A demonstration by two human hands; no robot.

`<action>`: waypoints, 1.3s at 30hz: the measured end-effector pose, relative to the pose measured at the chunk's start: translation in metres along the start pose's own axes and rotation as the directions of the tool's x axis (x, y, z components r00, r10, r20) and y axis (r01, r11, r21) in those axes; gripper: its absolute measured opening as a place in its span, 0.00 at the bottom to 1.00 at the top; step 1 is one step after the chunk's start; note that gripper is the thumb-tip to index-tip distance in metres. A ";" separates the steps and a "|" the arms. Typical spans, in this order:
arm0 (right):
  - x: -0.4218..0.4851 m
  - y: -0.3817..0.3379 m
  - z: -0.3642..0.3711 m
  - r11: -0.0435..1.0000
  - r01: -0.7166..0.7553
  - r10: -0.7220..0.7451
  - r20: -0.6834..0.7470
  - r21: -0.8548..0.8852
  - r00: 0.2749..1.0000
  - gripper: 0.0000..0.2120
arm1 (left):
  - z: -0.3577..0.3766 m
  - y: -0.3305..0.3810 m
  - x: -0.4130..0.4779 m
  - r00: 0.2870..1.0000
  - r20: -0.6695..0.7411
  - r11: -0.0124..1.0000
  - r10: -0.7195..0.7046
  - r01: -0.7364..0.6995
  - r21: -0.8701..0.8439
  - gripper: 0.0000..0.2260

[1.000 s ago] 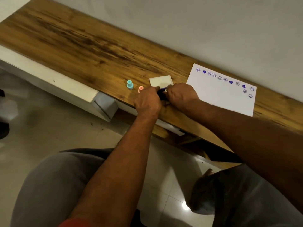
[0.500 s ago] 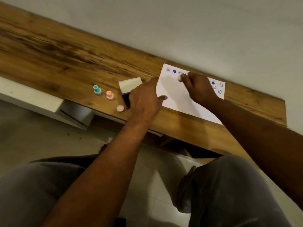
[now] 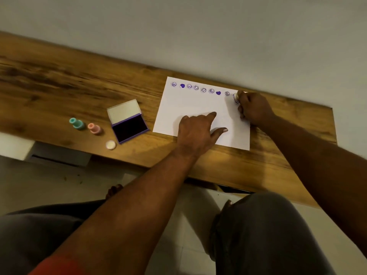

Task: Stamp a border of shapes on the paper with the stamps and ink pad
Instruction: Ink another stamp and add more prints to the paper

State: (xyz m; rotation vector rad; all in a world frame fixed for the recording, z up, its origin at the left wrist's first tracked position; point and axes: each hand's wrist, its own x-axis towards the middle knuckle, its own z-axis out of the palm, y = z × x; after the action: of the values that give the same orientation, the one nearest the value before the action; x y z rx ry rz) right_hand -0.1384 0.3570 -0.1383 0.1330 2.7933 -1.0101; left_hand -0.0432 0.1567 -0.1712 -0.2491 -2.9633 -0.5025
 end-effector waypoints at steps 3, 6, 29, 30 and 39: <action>0.002 -0.003 -0.002 0.997 0.028 -0.027 0.022 -0.077 0.999 0.27 | 0.003 0.000 -0.002 1.000 -0.004 0.999 0.017 -0.017 0.043 0.33; 0.005 -0.007 -0.004 0.990 0.025 -0.021 0.033 -0.137 0.999 0.26 | 0.004 0.001 -0.001 1.000 -0.006 0.998 0.023 -0.022 0.063 0.33; 0.002 -0.056 -0.010 0.683 0.102 -0.280 -0.131 -0.723 0.951 0.23 | 0.003 0.004 0.001 0.999 -0.018 0.999 0.029 -0.029 0.037 0.32; -0.004 -0.045 0.004 0.691 0.064 -0.158 -0.064 -0.720 0.985 0.23 | 0.004 0.004 0.001 0.999 -0.015 0.999 0.029 -0.028 0.039 0.32; 0.001 -0.038 0.000 0.550 0.124 -0.124 0.066 -0.826 0.990 0.25 | 0.001 0.005 0.004 1.000 0.003 0.999 0.019 -0.019 0.050 0.32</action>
State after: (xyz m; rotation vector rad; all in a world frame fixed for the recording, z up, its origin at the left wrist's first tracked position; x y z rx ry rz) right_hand -0.1442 0.3277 -0.1150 -0.1989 2.9654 0.4073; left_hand -0.0459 0.1626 -0.1703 -0.2721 -2.9684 -0.4260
